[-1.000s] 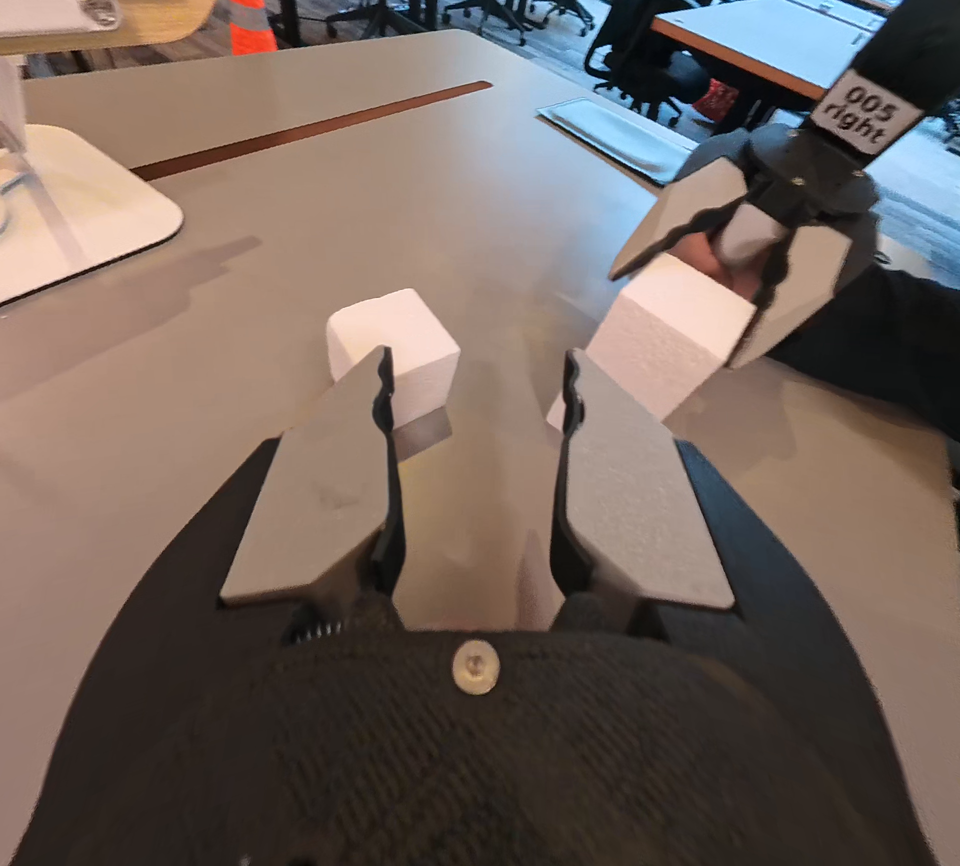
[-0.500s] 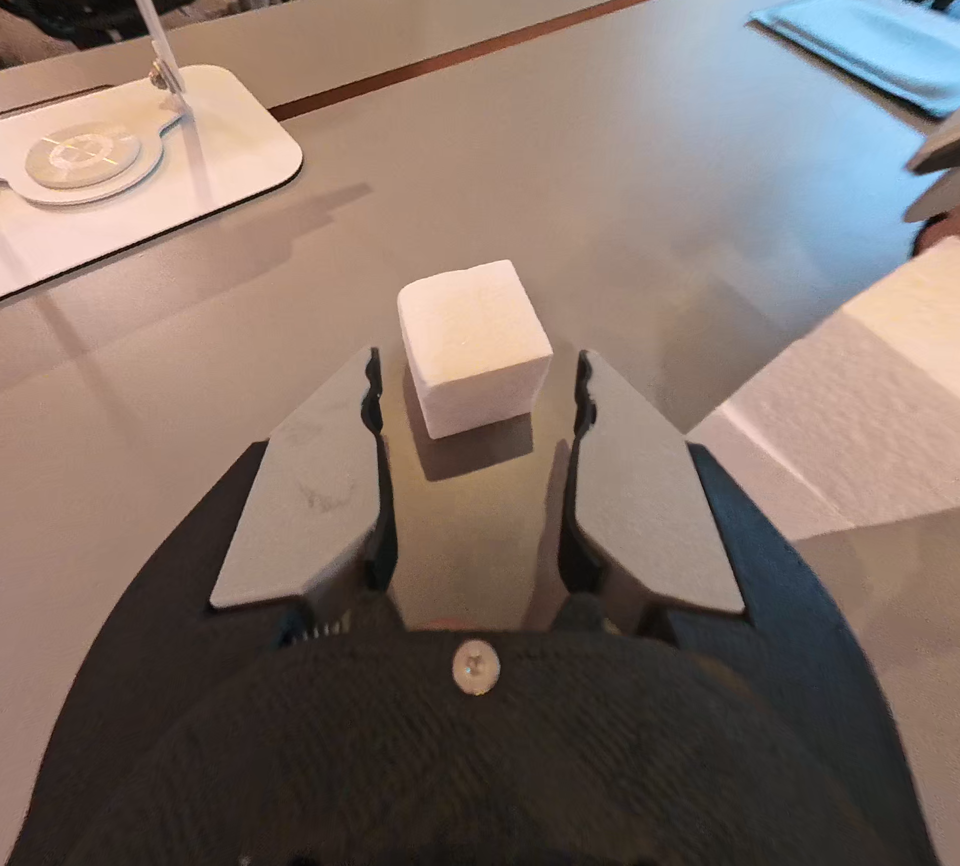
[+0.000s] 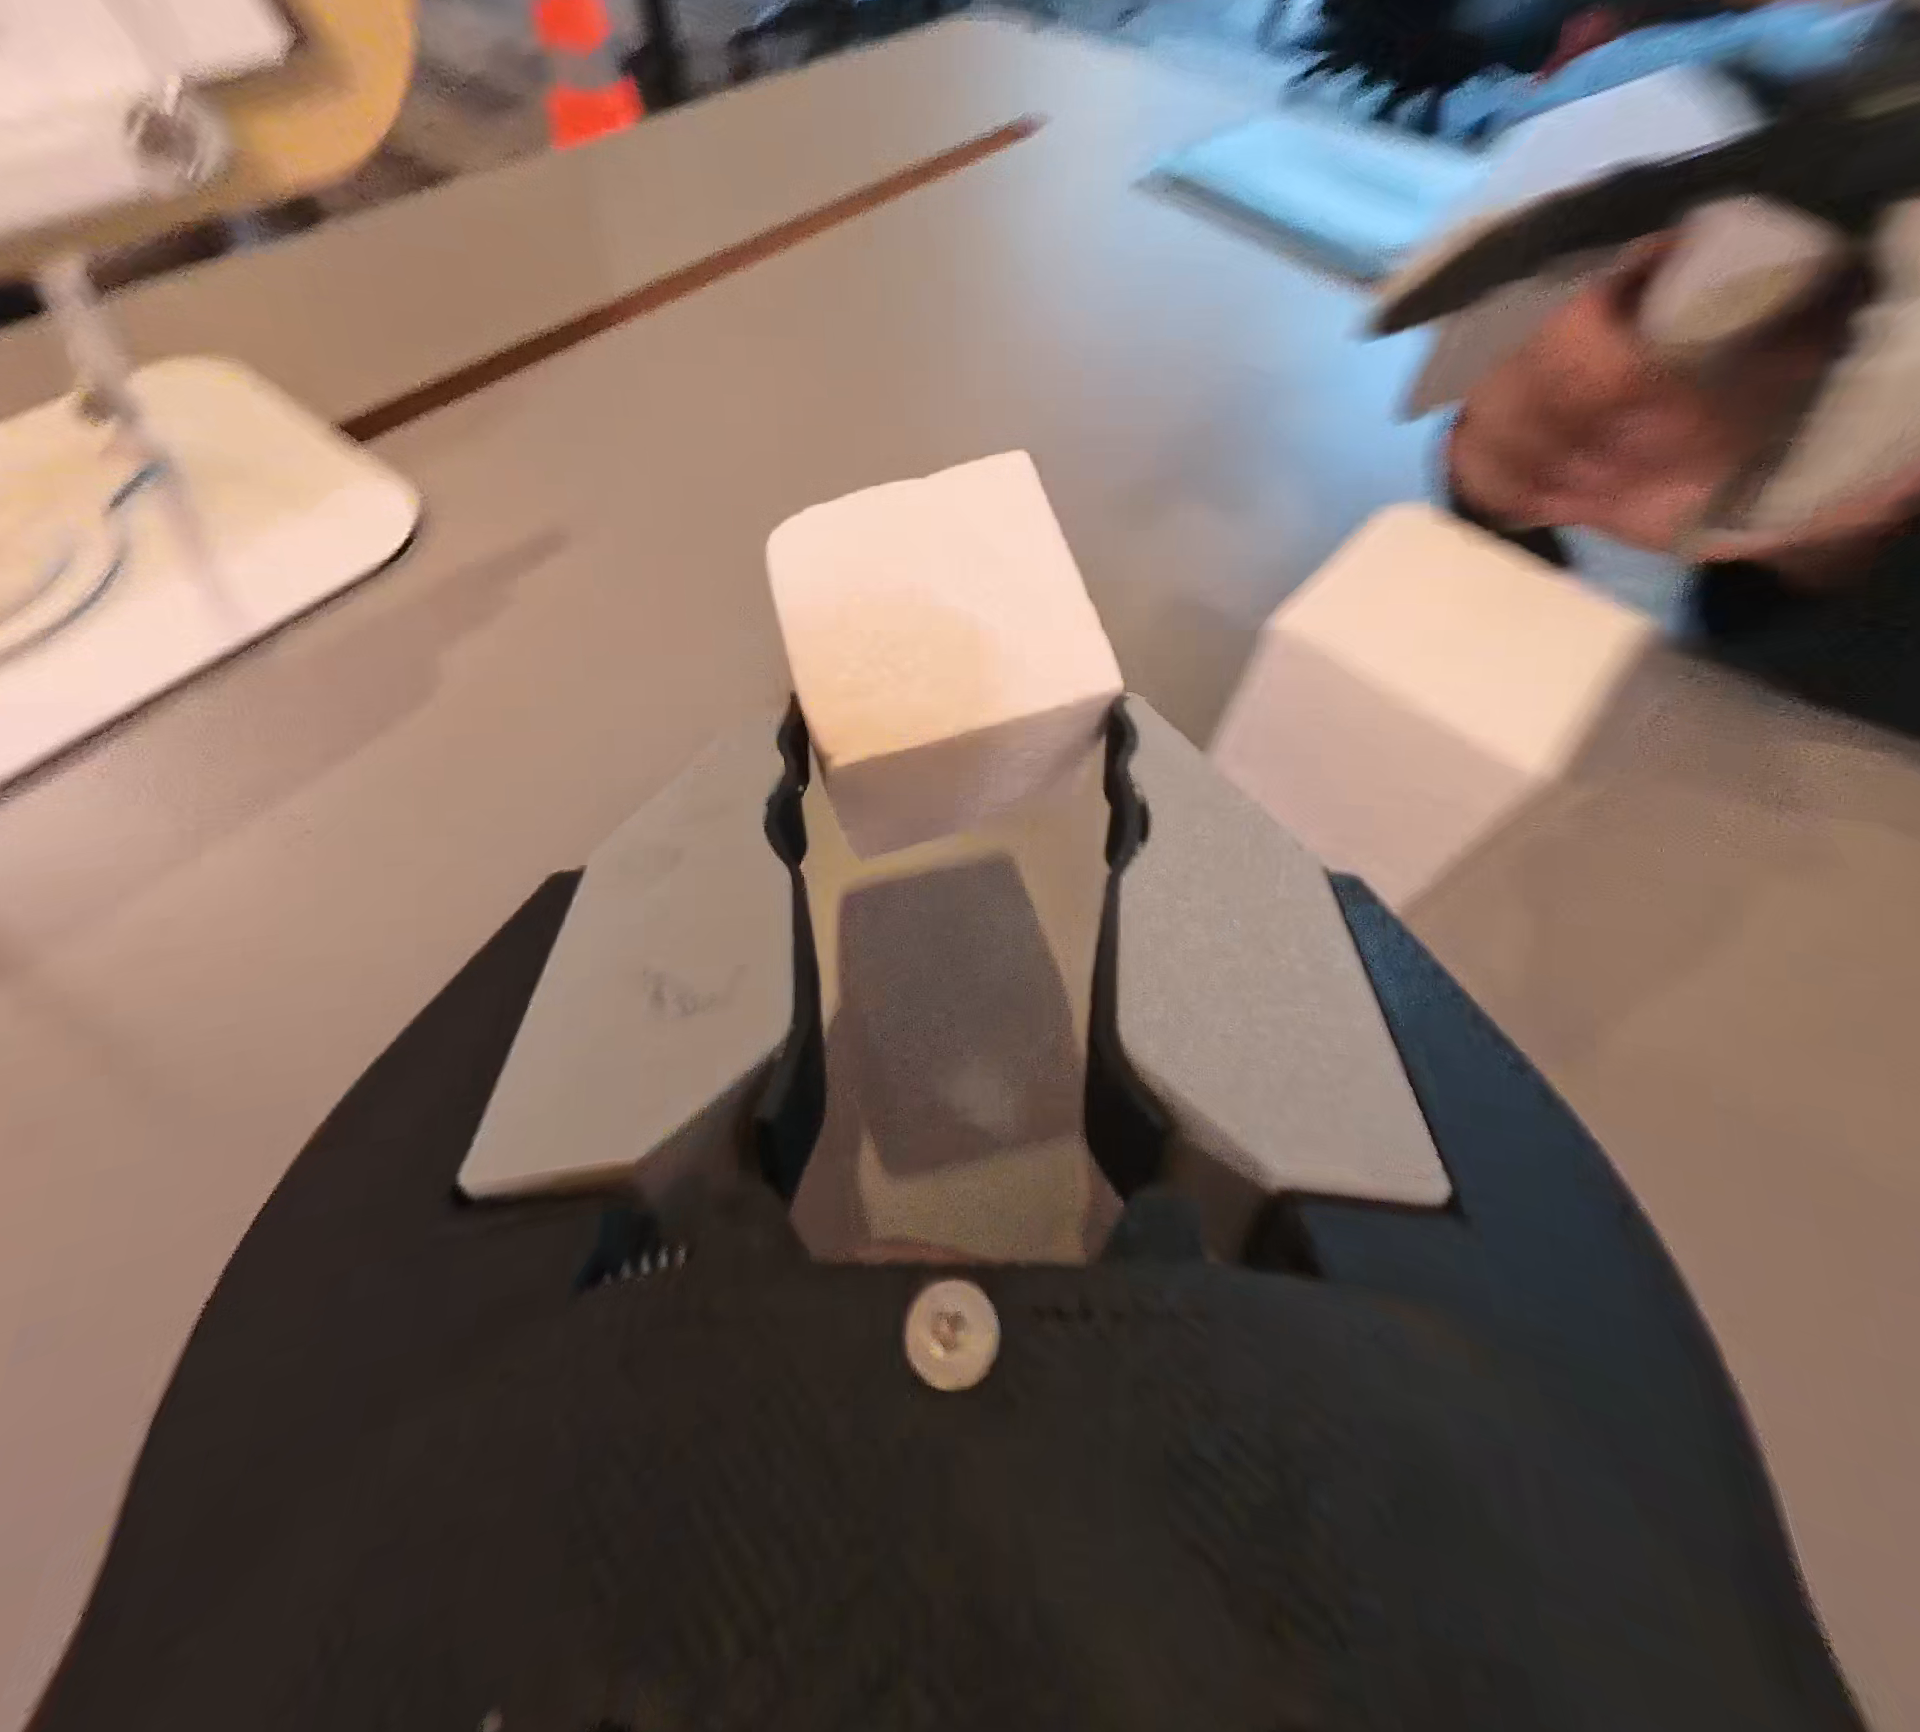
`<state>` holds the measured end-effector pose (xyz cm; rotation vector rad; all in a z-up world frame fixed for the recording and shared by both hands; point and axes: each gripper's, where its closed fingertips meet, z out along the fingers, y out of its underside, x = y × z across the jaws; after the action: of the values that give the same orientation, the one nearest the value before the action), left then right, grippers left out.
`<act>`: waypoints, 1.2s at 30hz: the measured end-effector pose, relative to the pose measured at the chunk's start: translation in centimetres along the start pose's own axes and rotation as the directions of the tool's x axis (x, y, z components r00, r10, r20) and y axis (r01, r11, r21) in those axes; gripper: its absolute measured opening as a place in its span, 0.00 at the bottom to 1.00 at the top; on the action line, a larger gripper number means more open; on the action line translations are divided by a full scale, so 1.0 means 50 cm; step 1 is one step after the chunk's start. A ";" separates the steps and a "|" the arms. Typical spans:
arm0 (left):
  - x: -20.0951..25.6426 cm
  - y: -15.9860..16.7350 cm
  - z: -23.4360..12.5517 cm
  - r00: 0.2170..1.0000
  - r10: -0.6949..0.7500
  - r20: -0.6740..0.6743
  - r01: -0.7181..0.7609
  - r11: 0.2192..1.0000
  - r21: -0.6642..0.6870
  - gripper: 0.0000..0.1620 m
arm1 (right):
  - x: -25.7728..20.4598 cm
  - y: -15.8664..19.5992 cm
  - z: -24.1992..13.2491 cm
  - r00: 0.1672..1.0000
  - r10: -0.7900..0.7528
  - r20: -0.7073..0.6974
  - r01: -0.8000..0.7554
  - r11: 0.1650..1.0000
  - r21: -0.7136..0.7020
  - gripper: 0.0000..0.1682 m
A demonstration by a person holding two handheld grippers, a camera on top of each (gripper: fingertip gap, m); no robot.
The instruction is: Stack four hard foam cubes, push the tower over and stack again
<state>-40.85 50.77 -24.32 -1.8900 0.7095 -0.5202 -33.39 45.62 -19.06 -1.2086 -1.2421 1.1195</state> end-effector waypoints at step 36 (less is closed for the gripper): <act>0.287 -0.140 -0.201 0.812 0.427 -0.398 -0.211 0.850 0.482 0.34 | -0.138 -0.112 -0.021 0.981 -0.059 0.183 0.039 0.993 0.111 0.38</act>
<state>-34.99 36.63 -13.29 -1.1930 1.1361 -0.8693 -32.82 38.38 -13.88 -1.0059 -1.3272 1.2682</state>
